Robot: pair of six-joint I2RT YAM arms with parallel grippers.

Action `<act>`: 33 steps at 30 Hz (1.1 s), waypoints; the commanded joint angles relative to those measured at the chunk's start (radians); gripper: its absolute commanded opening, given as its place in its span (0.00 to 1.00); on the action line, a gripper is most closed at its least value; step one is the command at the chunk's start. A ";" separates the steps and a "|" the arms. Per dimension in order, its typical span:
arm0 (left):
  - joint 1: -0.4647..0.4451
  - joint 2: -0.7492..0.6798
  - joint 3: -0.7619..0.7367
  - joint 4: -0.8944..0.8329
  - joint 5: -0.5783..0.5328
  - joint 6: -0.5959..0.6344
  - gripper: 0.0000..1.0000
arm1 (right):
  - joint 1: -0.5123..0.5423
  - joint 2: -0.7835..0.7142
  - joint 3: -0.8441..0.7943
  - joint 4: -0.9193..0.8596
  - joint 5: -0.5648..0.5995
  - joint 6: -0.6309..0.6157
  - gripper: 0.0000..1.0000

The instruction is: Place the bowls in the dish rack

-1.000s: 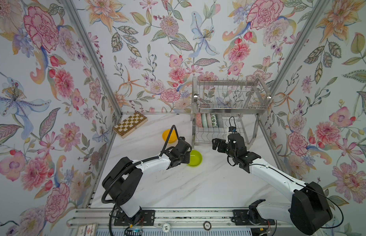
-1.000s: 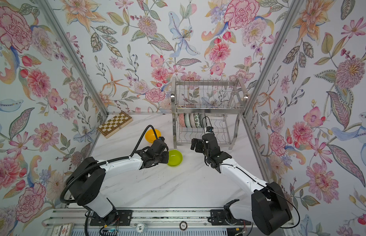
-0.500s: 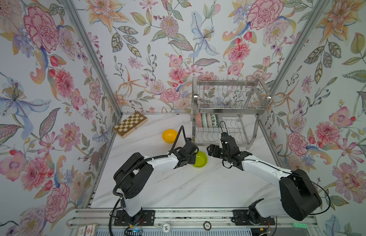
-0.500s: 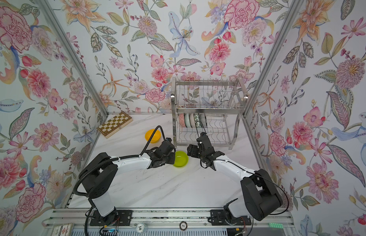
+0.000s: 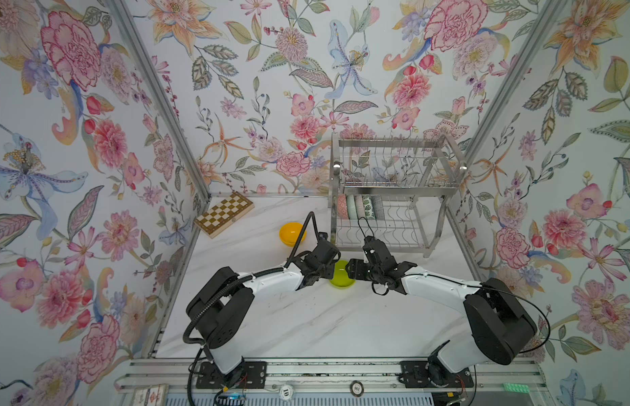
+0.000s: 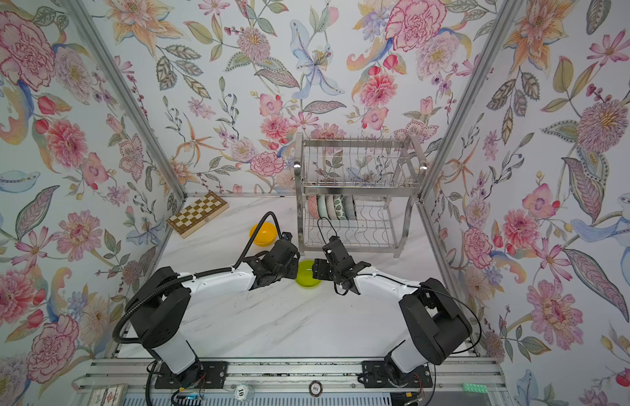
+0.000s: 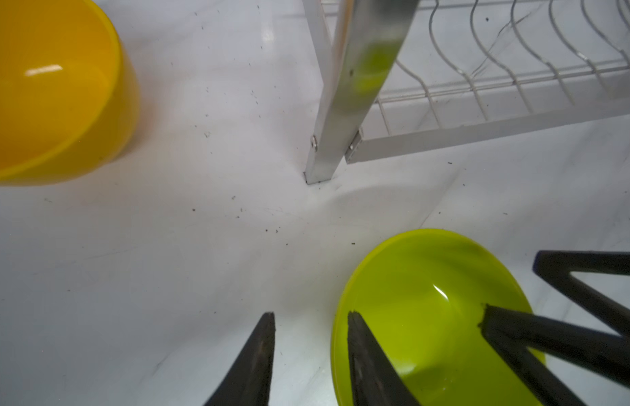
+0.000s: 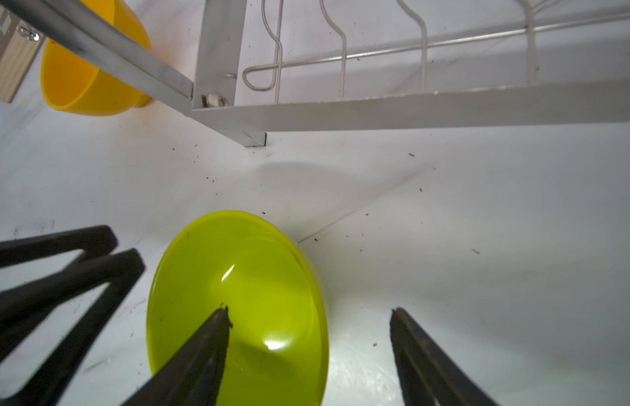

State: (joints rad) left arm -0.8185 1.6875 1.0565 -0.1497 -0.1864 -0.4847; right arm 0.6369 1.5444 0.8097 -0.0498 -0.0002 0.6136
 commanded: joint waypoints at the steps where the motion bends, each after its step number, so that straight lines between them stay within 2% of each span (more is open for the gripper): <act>1: 0.003 -0.086 -0.002 -0.033 -0.103 0.054 0.40 | 0.007 0.017 0.020 -0.027 0.022 0.006 0.69; 3: 0.014 -0.115 -0.024 -0.036 -0.132 0.072 0.43 | 0.008 0.017 0.016 -0.027 0.029 0.006 0.66; 5: 0.024 -0.178 -0.053 -0.027 -0.148 0.094 0.51 | 0.010 0.025 0.014 -0.028 0.026 0.007 0.61; 10: 0.075 -0.277 -0.174 0.033 -0.163 0.060 0.92 | 0.023 0.051 0.016 -0.027 0.030 0.010 0.48; 11: 0.092 -0.297 -0.204 0.050 -0.148 0.041 0.97 | 0.024 0.057 0.016 -0.028 0.032 0.010 0.45; 14: 0.139 -0.342 -0.282 0.111 -0.066 -0.006 0.99 | 0.029 0.071 0.020 -0.027 0.034 0.011 0.40; 17: 0.162 -0.356 -0.350 0.181 0.021 -0.050 0.99 | 0.035 0.086 0.027 -0.030 0.038 0.008 0.31; 20: 0.167 -0.349 -0.399 0.262 0.098 -0.081 0.99 | 0.041 0.103 0.038 -0.041 0.059 -0.002 0.24; 24: 0.164 -0.321 -0.443 0.396 0.259 -0.097 0.99 | 0.046 0.100 0.038 -0.027 0.060 0.005 0.12; 30: 0.161 -0.298 -0.490 0.566 0.358 -0.177 0.99 | 0.064 0.027 0.008 0.041 0.148 0.001 0.05; 33: 0.141 -0.290 -0.477 0.584 0.350 -0.173 0.99 | 0.068 -0.020 -0.017 0.097 0.203 -0.003 0.02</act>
State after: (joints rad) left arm -0.6609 1.3827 0.5800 0.3397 0.1196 -0.6308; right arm 0.6971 1.5894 0.8124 -0.0330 0.1223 0.6174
